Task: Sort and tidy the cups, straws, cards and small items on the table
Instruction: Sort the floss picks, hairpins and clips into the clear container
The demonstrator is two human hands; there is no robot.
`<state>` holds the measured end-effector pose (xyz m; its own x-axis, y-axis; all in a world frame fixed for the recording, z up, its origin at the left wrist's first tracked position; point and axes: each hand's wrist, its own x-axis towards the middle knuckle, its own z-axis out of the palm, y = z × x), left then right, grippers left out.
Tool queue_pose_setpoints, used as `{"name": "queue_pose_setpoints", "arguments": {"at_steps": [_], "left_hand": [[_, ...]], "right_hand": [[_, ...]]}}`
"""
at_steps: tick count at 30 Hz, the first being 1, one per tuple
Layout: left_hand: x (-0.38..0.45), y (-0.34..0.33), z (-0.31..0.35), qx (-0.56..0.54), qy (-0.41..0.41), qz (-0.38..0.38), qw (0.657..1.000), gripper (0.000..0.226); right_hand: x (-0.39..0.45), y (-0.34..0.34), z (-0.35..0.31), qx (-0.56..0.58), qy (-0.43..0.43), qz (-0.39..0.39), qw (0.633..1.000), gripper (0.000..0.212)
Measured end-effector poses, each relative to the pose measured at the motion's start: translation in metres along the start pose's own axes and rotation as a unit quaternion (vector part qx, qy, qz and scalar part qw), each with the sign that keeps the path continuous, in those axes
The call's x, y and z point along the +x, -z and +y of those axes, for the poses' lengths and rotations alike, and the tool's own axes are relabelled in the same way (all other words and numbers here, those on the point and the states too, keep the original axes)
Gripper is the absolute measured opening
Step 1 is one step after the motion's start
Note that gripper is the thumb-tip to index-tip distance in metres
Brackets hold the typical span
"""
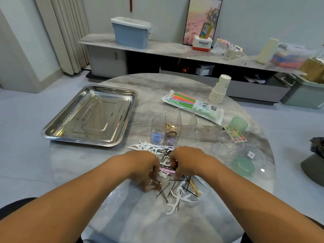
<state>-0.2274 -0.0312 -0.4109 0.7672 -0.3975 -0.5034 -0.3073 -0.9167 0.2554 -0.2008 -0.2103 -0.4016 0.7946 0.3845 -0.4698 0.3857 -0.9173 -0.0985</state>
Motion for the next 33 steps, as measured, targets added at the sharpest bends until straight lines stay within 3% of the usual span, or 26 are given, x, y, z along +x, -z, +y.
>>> {"name": "queue_pose_setpoints", "arguments": {"at_steps": [3,6,8,12,17,20,23,27,33], "left_hand": [[0.001,-0.01,0.006,0.067,-0.024,0.011,0.997,0.037],[0.0,-0.009,0.003,0.077,-0.043,0.035,0.995,0.02],[-0.001,-0.008,0.0,0.089,-0.056,0.049,0.993,0.009],[-0.003,-0.011,0.001,0.09,-0.063,0.049,0.993,0.018],[-0.006,0.002,-0.004,-0.022,-0.068,0.069,0.995,0.013],[-0.008,0.013,-0.013,-0.147,-0.043,0.082,0.985,0.013],[-0.008,0.015,-0.018,-0.272,-0.02,0.096,0.957,0.009],[-0.009,0.017,-0.014,-0.491,0.007,0.077,0.868,0.013],[-0.011,0.02,-0.002,-0.607,-0.019,0.038,0.794,0.011]], "right_hand": [[0.0,-0.002,0.0,0.0,0.011,0.003,1.0,0.018],[-0.001,0.006,0.004,0.033,0.028,0.001,0.999,0.006],[-0.003,0.014,0.01,0.078,0.031,-0.002,0.996,0.012],[-0.007,0.031,0.027,0.24,0.006,-0.034,0.97,0.007],[-0.012,0.039,0.038,0.363,-0.001,-0.066,0.929,0.009],[-0.013,0.039,0.04,0.343,0.0,-0.063,0.937,0.006],[-0.013,0.041,0.039,0.346,0.016,-0.043,0.937,0.006],[-0.014,0.047,0.035,0.42,0.049,-0.046,0.905,0.014],[-0.01,0.047,0.029,0.55,0.069,0.028,0.832,0.019]]}}
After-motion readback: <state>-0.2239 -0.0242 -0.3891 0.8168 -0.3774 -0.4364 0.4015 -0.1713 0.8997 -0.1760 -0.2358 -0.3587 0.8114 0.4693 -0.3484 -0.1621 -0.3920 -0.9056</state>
